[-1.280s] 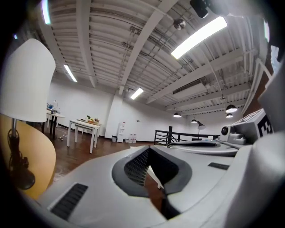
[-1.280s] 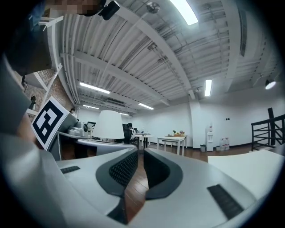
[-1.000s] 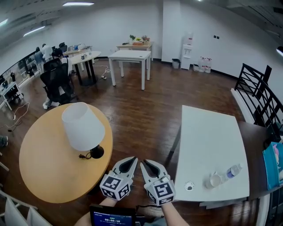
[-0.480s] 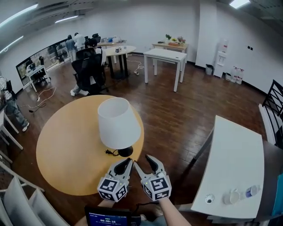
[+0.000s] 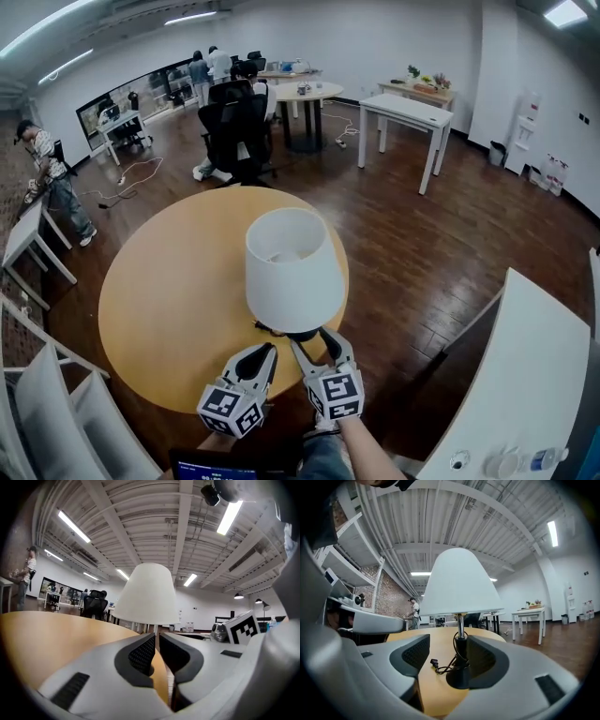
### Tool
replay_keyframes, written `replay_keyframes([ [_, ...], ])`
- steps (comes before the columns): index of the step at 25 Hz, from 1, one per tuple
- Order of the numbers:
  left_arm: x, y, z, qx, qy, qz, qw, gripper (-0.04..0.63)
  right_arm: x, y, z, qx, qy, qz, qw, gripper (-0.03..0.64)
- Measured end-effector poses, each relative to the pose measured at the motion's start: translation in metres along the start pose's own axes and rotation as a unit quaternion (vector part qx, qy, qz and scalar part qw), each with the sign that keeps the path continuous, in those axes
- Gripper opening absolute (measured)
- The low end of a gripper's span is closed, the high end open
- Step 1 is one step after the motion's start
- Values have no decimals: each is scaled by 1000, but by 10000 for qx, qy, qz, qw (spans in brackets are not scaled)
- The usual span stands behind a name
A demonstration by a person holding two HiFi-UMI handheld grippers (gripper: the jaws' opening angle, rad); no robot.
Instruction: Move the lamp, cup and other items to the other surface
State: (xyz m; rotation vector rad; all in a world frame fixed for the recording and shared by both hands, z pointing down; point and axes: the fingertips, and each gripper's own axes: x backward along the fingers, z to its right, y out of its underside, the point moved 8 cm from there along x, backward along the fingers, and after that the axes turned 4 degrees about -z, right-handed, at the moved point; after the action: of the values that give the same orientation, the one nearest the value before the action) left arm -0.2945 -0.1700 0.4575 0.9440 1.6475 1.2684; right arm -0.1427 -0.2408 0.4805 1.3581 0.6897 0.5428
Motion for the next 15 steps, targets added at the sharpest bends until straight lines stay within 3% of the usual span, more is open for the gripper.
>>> replay_keyframes([
  [6,2,1,-26,-154,-459,-84,9988,40,-47,19,17,-139,-139,-88,9998,295],
  [14,-14,-3,-53,-155,-759,-216,9968,40,-101,11,28,361,-536,-45,9979,291],
  [15,-15,-3,-54,-158,-755,-240,9967,40,-103,8,28,445,-568,-56,9974,254],
])
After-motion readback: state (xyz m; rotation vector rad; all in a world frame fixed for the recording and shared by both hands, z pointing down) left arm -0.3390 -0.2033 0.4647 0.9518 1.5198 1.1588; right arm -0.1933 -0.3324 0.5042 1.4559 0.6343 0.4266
